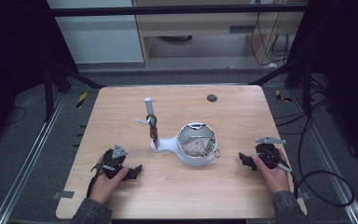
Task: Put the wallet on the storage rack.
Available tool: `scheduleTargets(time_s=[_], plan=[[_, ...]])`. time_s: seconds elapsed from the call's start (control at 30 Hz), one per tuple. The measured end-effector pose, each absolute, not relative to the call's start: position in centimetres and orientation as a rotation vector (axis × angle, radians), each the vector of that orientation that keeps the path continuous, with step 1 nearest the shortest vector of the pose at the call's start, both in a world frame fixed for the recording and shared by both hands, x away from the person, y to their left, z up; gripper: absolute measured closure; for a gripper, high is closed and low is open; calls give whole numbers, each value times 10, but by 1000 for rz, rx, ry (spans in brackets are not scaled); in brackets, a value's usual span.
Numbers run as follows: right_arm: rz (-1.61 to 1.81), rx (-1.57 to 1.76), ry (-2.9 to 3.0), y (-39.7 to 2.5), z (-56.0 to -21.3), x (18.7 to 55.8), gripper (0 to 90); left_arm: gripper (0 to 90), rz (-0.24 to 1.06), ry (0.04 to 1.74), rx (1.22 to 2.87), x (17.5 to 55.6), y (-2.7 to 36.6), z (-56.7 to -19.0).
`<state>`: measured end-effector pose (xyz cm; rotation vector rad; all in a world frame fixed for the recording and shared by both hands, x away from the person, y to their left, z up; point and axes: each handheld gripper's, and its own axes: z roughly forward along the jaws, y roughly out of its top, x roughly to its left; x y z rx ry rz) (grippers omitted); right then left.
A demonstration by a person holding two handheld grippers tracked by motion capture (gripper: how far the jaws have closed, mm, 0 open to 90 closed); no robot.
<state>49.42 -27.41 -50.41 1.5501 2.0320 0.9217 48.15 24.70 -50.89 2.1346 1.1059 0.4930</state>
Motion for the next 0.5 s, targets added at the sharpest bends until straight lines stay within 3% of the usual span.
scheduleTargets(time_s=[0.5], plan=[[857, 1521, 1996, -264, -512, 492, 22, 0, 486, 1106, 2134, 482, 246, -509]])
